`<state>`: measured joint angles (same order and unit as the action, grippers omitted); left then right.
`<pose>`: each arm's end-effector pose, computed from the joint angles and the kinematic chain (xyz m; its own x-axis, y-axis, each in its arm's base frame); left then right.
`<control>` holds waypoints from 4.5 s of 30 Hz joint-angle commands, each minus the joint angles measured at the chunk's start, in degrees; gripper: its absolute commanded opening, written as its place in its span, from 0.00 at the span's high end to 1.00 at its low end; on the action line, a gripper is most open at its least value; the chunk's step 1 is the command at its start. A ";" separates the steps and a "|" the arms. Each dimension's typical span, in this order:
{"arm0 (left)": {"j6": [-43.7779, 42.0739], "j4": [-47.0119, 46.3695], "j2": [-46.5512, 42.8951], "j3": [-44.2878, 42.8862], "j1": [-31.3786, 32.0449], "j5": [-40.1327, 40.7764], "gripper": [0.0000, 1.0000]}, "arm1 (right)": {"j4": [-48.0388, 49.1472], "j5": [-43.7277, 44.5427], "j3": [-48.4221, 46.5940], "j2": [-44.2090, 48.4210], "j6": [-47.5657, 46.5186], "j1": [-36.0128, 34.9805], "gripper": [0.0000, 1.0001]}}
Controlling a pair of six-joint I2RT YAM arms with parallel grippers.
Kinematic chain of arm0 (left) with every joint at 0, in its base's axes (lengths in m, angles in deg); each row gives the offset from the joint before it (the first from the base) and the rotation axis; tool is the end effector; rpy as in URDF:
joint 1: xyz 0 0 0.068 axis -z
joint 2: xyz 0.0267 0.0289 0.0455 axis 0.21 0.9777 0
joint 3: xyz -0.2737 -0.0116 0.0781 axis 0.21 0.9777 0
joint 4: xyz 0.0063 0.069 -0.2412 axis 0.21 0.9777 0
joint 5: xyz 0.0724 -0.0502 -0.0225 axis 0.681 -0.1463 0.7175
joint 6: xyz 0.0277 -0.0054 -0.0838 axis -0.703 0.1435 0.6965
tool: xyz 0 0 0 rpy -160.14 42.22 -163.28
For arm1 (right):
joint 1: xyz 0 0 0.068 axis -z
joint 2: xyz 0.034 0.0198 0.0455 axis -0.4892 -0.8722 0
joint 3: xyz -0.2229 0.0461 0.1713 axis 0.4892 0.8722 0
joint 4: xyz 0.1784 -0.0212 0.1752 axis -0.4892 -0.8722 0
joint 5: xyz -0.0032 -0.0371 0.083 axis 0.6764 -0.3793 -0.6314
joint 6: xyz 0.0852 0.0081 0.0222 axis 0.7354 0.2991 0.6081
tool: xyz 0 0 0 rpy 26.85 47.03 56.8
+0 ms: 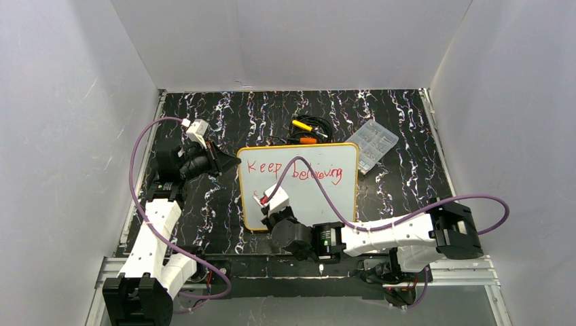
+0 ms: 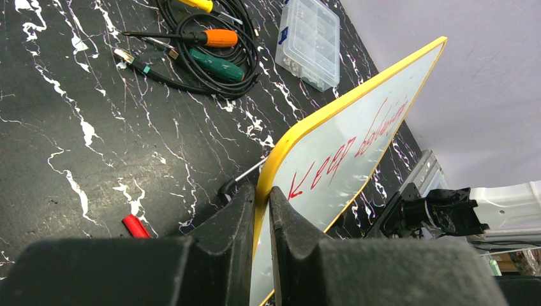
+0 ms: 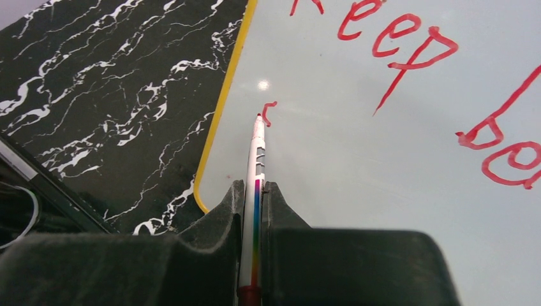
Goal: Write a sentence on the whiteboard
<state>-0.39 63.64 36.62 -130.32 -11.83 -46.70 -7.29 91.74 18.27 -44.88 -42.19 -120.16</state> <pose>0.2192 -0.0580 0.3104 -0.4752 -0.2401 -0.8465 0.5743 0.6443 -0.5051 0.0581 0.3332 0.2784 -0.1823 -0.0889 -0.9792 -0.5799 0.8140 0.0341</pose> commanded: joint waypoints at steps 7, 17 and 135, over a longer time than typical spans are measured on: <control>-0.06 1.75 -1.00 -1.10 0.93 -2.32 1.00 | -0.45 5.06 -1.04 0.68 1.17 -0.05 0.99; -0.06 1.73 -1.26 -1.09 1.18 -2.32 1.00 | -1.01 4.92 -1.18 -0.03 1.42 0.12 0.99; -0.47 2.37 -0.37 -1.39 1.35 -2.06 1.00 | -6.62 5.73 -2.52 0.08 2.27 0.78 0.99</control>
<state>-0.81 63.81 36.38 -130.32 -11.50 -46.22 -11.86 94.69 18.05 -45.03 -41.84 -119.68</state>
